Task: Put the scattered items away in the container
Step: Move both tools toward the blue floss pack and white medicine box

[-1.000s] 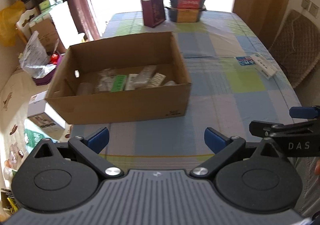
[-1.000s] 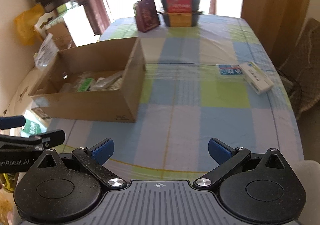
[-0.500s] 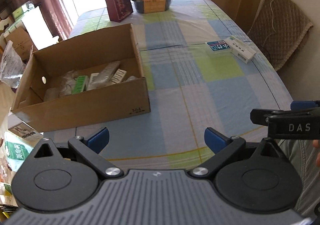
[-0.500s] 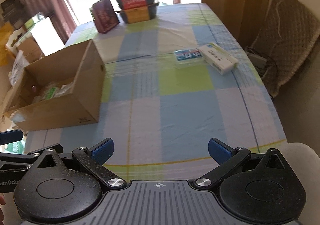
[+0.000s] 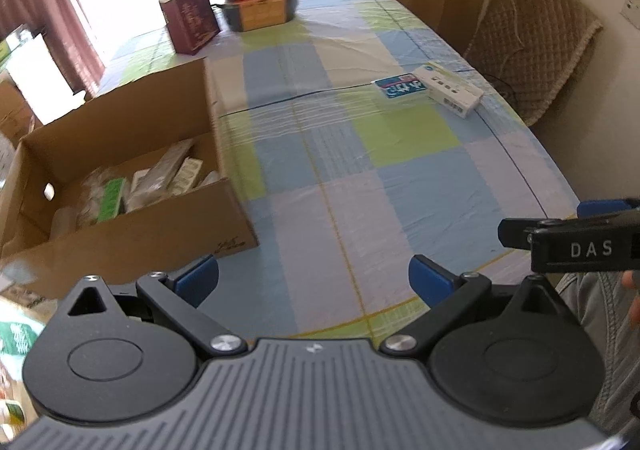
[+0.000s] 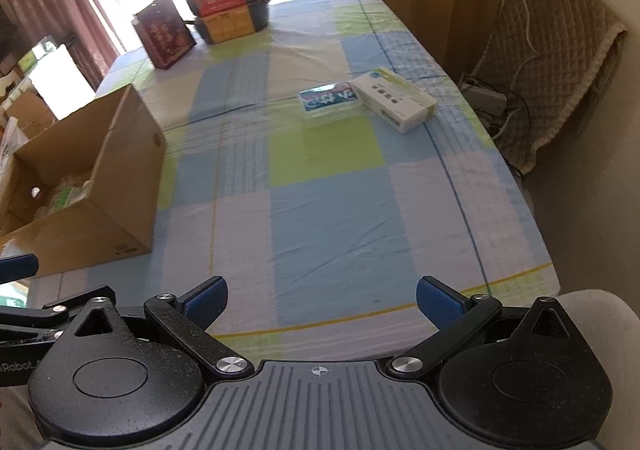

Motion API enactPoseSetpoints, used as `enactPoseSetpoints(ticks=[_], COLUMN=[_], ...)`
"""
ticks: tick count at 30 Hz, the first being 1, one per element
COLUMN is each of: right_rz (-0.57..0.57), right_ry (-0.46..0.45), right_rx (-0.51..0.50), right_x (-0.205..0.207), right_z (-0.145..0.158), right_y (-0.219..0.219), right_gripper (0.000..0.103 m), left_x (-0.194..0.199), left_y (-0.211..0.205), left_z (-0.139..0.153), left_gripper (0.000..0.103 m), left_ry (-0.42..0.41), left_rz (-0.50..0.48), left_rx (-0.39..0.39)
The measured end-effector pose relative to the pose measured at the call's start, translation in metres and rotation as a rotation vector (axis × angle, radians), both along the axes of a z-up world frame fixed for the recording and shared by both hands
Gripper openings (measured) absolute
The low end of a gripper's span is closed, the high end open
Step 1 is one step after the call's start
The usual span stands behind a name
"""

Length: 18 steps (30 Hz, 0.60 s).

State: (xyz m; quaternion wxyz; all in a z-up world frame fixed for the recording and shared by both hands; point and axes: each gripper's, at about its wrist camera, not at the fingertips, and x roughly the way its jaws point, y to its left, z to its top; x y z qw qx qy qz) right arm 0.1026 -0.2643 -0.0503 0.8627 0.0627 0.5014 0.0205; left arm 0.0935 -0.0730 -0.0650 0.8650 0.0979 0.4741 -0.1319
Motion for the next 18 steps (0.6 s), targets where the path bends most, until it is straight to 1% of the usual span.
enactPoseSetpoints(ticks=[10,18], right_rz=[-0.017,-0.014], right_ry=[0.011,0.022], right_rx=[-0.029,-0.037], right_x=[0.027,0.062], right_z=[-0.017,-0.035], right_y=[-0.035,-0.063], right_gripper=[0.103,0.103], left_x=[0.033,0.066], left_y=[-0.034,-0.060], left_z=[-0.019,-0.036], left_gripper=[0.100,0.100], left_ry=[0.007,0.012], left_rz=[-0.080,-0.145], left_rx=[-0.002,0.008])
